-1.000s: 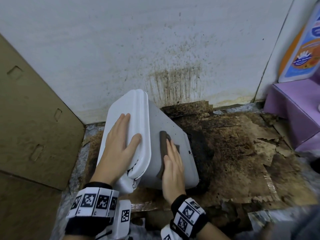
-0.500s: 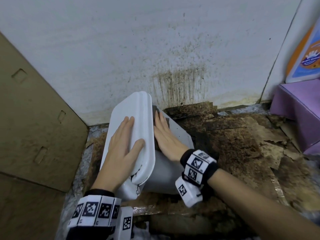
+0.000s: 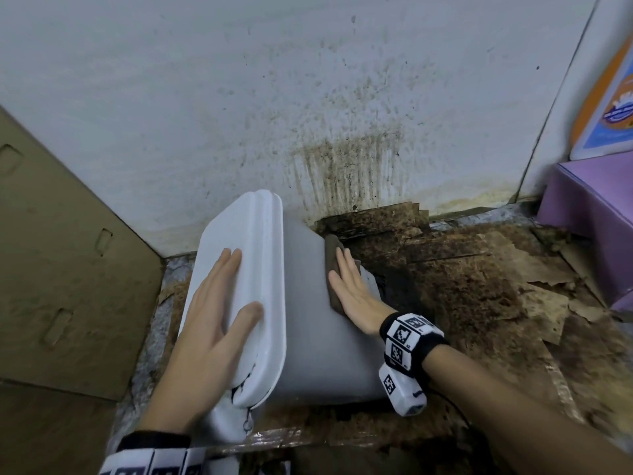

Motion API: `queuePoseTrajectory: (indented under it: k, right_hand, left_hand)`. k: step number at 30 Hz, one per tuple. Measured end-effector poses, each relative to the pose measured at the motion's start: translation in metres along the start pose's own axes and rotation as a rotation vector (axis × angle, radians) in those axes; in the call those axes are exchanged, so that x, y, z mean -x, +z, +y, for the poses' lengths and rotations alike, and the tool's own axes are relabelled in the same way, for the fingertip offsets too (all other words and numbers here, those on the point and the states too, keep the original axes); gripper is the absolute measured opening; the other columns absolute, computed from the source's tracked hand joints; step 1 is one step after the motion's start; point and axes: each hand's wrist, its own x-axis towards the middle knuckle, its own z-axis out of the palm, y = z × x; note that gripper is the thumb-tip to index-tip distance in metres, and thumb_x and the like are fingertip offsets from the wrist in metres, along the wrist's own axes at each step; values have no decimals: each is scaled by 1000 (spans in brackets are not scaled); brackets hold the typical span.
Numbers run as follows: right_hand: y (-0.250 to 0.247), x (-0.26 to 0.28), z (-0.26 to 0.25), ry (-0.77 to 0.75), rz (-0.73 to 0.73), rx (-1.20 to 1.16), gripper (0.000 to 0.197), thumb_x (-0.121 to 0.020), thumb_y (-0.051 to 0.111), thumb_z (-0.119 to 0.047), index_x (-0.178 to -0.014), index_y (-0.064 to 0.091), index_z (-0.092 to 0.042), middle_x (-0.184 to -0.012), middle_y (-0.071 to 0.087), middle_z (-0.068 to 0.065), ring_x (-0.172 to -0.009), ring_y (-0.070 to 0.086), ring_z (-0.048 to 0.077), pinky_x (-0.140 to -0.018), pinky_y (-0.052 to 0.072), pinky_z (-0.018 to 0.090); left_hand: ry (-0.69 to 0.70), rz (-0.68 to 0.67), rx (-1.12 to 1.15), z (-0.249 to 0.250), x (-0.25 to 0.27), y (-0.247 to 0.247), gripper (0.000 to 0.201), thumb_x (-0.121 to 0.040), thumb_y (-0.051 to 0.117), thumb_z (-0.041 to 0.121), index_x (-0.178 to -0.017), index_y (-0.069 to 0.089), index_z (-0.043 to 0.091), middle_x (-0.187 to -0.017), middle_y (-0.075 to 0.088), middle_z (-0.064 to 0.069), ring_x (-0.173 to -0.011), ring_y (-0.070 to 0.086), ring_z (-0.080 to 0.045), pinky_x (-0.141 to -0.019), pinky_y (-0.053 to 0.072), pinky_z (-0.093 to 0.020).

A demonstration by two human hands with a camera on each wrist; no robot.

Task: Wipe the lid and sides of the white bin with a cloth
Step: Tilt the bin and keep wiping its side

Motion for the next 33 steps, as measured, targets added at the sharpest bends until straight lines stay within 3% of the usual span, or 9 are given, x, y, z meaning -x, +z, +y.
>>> queuePoseTrajectory:
  k: [2, 4, 10, 18, 23, 26, 28, 31, 33]
  right_hand:
    - [-5, 3, 15, 117, 12, -73, 59, -111, 14, -39, -156, -19, -22, -162, -29, -8, -148, -26, 6, -117, -13, 25]
    - [-6, 5, 29, 193, -3, -70, 59, -111, 13, -37, -158, -17, -20, -165, -27, -2, -152, -24, 13, -120, -10, 31]
    - [0, -5, 47, 211, 28, -116, 62, -109, 15, -47, -158, -18, -26, -165, -25, -7, -152, -21, 7, -122, -5, 33]
    - [2, -1, 38, 215, 60, -154, 60, -110, 14, -43, -158, -16, -24, -166, -24, -5, -151, -24, 8, -126, -6, 40]
    - [5, 17, -15, 61, 42, 47, 52, -112, 12, -19, -158, -5, -3, -165, -24, 9, -151, -28, 24, -125, -10, 43]
    - [8, 35, -54, -99, 57, 93, 50, -112, 14, -16, -156, 4, 5, -158, -31, 0, -145, -33, 17, -124, -13, 43]
    - [14, 42, -73, -191, 74, 72, 52, -112, 16, -20, -157, 5, 2, -150, -35, -11, -142, -34, 11, -123, -15, 38]
    - [24, 36, -82, -222, 101, -78, 60, -111, 18, -37, -160, -14, -23, -162, -32, -10, -148, -30, 6, -126, -10, 36]
    - [29, 30, -74, -227, 116, -116, 61, -110, 19, -43, -159, -15, -31, -165, -26, -12, -150, -26, 2, -126, -9, 35]
  left_hand:
    - [-9, 0, 8, 0, 0, -1, 69, -92, 49, 57, -156, 25, 51, -159, 20, 41, -149, 16, 12, -127, 21, -45]
    - [-15, 2, 11, -1, 0, -2, 69, -91, 50, 56, -156, 25, 51, -158, 20, 42, -149, 17, 12, -127, 21, -46]
    - [-30, 11, 21, -4, 0, -4, 68, -91, 50, 53, -156, 28, 49, -158, 22, 41, -149, 18, 12, -127, 20, -46]
    - [-9, 5, -17, -2, 0, -2, 71, -90, 48, 58, -157, 25, 48, -159, 21, 39, -149, 16, 13, -127, 19, -44]
    - [-19, 7, -30, -2, -1, -3, 70, -92, 47, 54, -158, 24, 47, -160, 20, 38, -148, 15, 13, -127, 18, -41]
    - [-24, 4, -36, -3, 0, -3, 70, -92, 46, 53, -157, 24, 48, -161, 20, 37, -148, 15, 13, -127, 18, -40]
    - [-23, 5, -32, -3, 0, -4, 69, -92, 46, 53, -157, 24, 48, -161, 20, 37, -148, 16, 13, -127, 18, -39]
    - [-31, 12, -25, -4, 0, -4, 69, -92, 46, 52, -157, 24, 47, -160, 21, 37, -148, 17, 13, -127, 19, -38]
    - [-42, 13, -19, -3, 0, -5, 69, -92, 46, 52, -157, 25, 47, -160, 21, 37, -148, 18, 12, -127, 19, -39]
